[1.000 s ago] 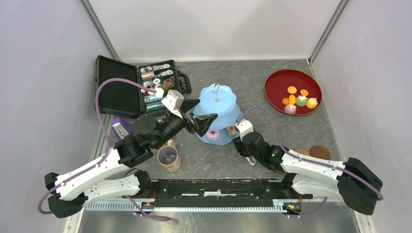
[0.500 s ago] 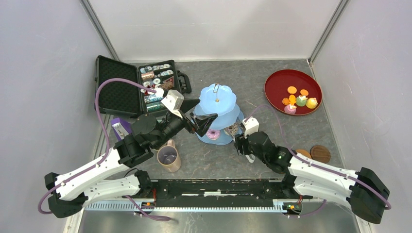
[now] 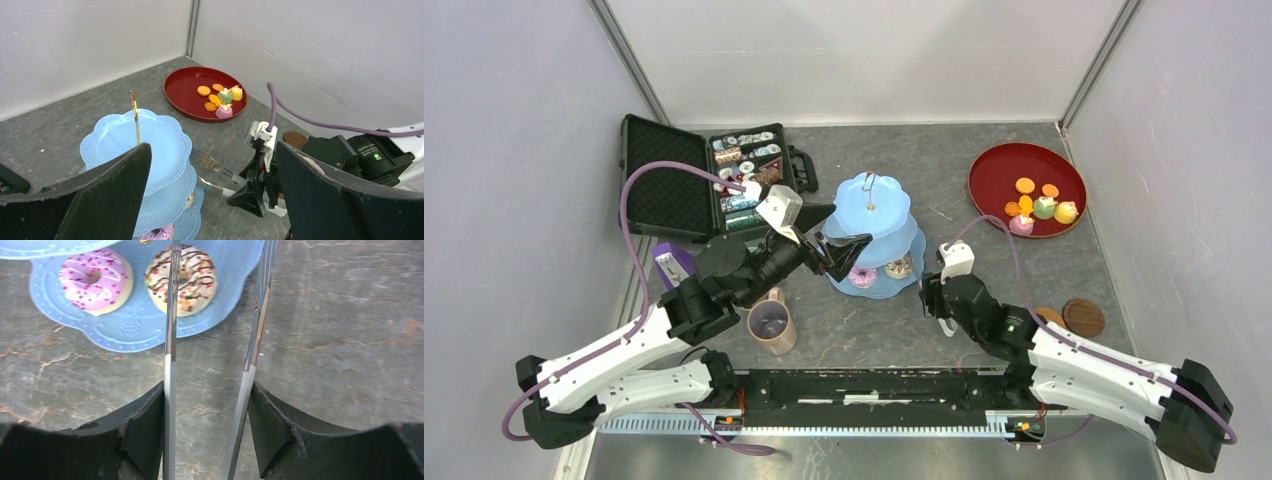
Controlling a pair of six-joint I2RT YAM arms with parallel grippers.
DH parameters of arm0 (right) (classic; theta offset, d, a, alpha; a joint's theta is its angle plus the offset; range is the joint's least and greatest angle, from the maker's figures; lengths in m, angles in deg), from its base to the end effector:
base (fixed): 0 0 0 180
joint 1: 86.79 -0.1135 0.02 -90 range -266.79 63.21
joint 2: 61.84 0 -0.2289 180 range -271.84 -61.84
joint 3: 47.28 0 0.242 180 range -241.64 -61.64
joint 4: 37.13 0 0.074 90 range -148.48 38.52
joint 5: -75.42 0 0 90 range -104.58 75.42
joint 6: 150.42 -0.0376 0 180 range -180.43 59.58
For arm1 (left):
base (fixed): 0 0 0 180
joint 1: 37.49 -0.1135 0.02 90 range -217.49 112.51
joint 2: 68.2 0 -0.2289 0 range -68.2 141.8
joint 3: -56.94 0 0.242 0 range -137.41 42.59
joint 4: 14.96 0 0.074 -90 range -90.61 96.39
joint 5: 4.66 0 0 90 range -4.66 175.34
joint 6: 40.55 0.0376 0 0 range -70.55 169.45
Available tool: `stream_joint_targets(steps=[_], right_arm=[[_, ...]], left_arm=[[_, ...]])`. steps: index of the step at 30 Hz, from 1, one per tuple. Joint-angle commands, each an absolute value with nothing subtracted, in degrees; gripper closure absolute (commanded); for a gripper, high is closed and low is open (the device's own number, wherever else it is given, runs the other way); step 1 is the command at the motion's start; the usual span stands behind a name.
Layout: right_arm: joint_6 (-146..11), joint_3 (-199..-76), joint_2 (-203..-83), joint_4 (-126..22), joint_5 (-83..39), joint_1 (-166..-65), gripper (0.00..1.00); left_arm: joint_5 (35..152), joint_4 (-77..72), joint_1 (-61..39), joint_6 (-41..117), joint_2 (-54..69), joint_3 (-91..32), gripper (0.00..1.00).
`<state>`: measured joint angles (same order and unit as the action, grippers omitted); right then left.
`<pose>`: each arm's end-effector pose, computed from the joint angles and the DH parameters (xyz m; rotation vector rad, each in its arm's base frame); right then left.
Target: Serve the afternoon tea
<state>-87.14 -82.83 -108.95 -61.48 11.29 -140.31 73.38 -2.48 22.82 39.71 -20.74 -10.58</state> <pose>0.1253 0.1419 0.1695 -0.2506 2.1296 0.3266 0.1070 -0.1719 0.3798 0.4744 1.4208 -0.8472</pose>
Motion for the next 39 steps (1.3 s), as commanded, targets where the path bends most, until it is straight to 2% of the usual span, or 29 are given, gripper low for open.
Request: stream_joint_targets(steps=[1,5,9,14,19,24,28,33,39], right_arm=[[-88.2,-87.2,-106.3,-67.8,19.9,-140.1,0.38],[-89.5,-90.6,-106.6,-76.2,26.1,-138.7,0.41],[-88.2,-91.7,-106.6,-77.5,24.7,-132.4,0.42],[-81.7,-94.2,-108.7,-75.3,17.8,-118.9,0.42],[-74.1,-102.5,-116.9,-76.8,9.2,-105.0,0.41],[-69.8,-112.5,-124.8,-82.4,6.8,-96.4,0.4],[-68.2,-115.5,-127.2,-83.0,-0.2,-89.0,0.4],[-66.6,-117.0,-131.0,-83.7,-10.1,-81.8,0.38],[-65.5,-117.0,-133.1,-83.2,-13.6,-79.2,0.36]], left_arm=[[73.0,-4.0,23.2,42.2,-21.1,-11.2,0.0],[73.2,-4.0,23.2,42.1,-21.2,-11.3,0.0],[73.5,-4.0,23.2,41.9,-21.4,-11.3,0.0],[74.0,-3.9,23.2,41.4,-21.7,-11.3,0.0],[74.2,-4.0,23.3,41.3,-22.1,-11.3,0.0],[73.9,-4.0,23.4,41.3,-22.1,-11.3,0.0],[74.0,-4.0,23.6,41.3,-21.9,-11.3,0.0],[73.8,-4.2,23.7,41.3,-21.7,-11.2,0.0],[73.7,-4.2,23.8,41.4,-21.6,-11.1,0.0]])
